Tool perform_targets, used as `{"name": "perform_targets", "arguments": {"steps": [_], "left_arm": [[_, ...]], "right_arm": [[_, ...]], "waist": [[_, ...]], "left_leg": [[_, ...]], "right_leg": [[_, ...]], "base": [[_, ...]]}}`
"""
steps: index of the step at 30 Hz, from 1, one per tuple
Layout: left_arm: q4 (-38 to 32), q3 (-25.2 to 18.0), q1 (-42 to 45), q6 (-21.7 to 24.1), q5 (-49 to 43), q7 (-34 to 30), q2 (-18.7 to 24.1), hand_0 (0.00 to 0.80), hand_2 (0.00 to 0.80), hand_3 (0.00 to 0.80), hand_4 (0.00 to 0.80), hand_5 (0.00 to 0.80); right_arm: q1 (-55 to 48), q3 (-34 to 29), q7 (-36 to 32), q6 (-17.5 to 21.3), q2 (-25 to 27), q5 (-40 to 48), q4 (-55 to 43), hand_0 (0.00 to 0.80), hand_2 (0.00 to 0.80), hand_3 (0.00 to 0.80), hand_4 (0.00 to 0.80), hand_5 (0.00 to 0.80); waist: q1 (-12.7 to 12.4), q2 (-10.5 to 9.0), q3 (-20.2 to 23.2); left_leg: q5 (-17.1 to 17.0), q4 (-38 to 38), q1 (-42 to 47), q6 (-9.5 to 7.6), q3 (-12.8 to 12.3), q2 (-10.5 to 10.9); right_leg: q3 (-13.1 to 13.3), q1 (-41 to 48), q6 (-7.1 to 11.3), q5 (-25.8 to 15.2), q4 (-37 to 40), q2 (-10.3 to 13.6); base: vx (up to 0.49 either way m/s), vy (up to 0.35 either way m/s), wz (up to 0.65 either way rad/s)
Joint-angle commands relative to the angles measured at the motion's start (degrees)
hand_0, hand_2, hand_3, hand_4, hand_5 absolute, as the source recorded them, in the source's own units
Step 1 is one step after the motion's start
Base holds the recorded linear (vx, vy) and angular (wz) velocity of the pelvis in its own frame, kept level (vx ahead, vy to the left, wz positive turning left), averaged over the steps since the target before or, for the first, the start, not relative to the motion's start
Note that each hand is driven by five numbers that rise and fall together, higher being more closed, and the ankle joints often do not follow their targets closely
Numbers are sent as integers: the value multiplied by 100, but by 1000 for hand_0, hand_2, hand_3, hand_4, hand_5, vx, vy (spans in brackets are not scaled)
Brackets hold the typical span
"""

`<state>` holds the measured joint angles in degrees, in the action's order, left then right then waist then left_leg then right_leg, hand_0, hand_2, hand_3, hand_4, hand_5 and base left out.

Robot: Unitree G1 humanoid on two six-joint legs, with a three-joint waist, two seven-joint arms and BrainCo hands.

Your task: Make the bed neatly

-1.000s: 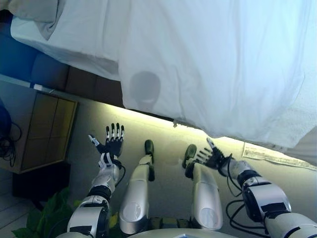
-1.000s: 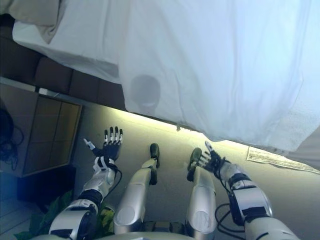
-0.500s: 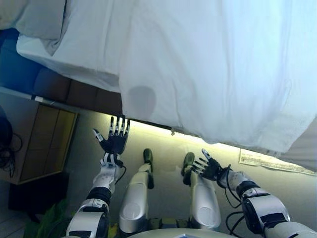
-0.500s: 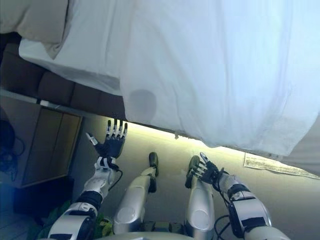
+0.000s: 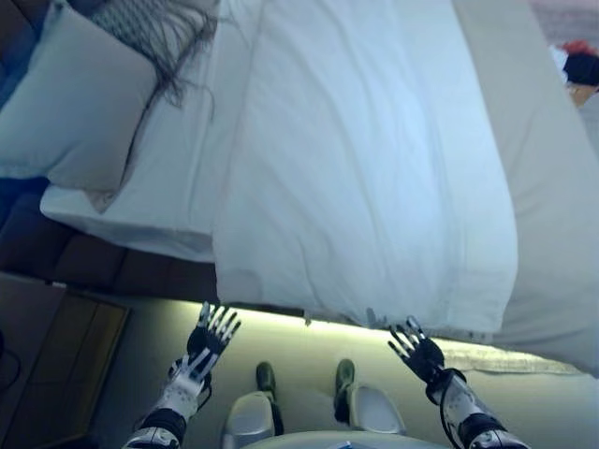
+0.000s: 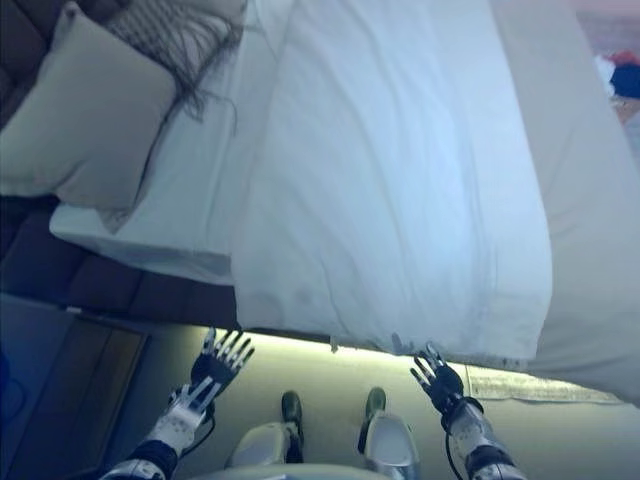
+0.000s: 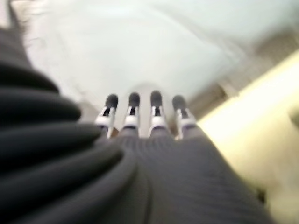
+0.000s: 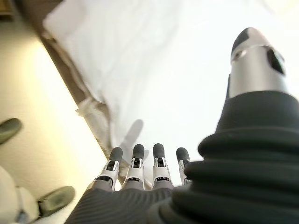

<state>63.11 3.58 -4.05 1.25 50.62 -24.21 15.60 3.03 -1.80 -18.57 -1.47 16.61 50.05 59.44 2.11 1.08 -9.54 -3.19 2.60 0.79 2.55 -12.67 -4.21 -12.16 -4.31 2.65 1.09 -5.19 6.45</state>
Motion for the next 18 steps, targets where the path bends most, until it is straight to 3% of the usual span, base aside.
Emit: {"name": "perform_targets", "arguments": {"steps": [1, 3, 6, 10, 12, 13, 16, 18], "left_arm": [[774, 315, -156, 219, -1675, 241, 164, 0, 0, 0, 0, 0], [1169, 520, -156, 269, -2617, 445, 136, 0, 0, 0, 0, 0], [1524, 763, -120, 195, -3274, 746, 6, 0, 0, 0, 0, 0], [1792, 744, -91, -1, -3404, 1065, -188, 0, 0, 0, 0, 0], [1837, 719, -103, -169, -3106, 1257, -289, 0, 0, 0, 0, 0], [1849, 697, -126, -259, -3072, 1315, -328, 0, 0, 0, 0, 0], [1932, 692, -140, -433, -3189, 1360, -419, 0, 0, 0, 0, 0], [1967, 724, -103, -474, -3304, 1487, -558, 0, 0, 0, 0, 0]], "right_arm": [[99, -145, -154, 179, -16, -187, 353, 0, 0, 0, 0, 0], [98, -188, -257, 251, -93, -88, 727, 0, 0, 0, 0, 0], [104, -148, -344, 350, -156, -59, 1170, 0, 0, 0, 0, 0], [128, -154, -156, 292, -195, -230, 1538, 0, 0, 0, 0, 0], [94, -104, 112, 318, -257, -505, 1672, 0, 0, 0, 0, 0], [56, -97, 233, 294, -291, -544, 1783, 0, 0, 0, 0, 0], [-32, -196, 617, 203, -328, -624, 2060, 0, 0, 0, 0, 0], [-85, -235, 752, 103, -368, -597, 2231, 0, 0, 0, 0, 0]], "waist": [[-5, -152, 273], [45, -167, 404], [153, -202, 517], [156, -229, 557], [106, -141, 571], [80, -78, 564], [110, -38, 585], [89, -4, 650]], "left_leg": [[278, -218, 242, 85, -111, -13], [231, -75, 376, 97, -96, -64], [284, -228, 423, 104, -26, -127], [361, -682, 271, 102, 170, -114], [236, -255, 300, 61, 467, 23], [121, -7, 323, 75, 548, 66], [142, 50, 433, 65, 355, 49], [142, 203, 507, 61, 357, 84]], "right_leg": [[-102, 446, 492, -841, 762, 544], [7, 565, 439, -827, 869, 406], [294, 634, 261, -706, 836, 159], [476, 710, 96, -609, 737, 27], [534, 753, 95, -562, 728, -39], [505, 784, 99, -515, 731, -67], [362, 890, 118, -482, 804, -3], [279, 982, 173, -529, 936, 29]], "base": [[147, -214, -33], [100, -259, -33], [62, -212, -14], [75, -118, -24], [81, 12, -18], [82, 30, -5], [71, 26, -1], [108, 22, -1]]}}
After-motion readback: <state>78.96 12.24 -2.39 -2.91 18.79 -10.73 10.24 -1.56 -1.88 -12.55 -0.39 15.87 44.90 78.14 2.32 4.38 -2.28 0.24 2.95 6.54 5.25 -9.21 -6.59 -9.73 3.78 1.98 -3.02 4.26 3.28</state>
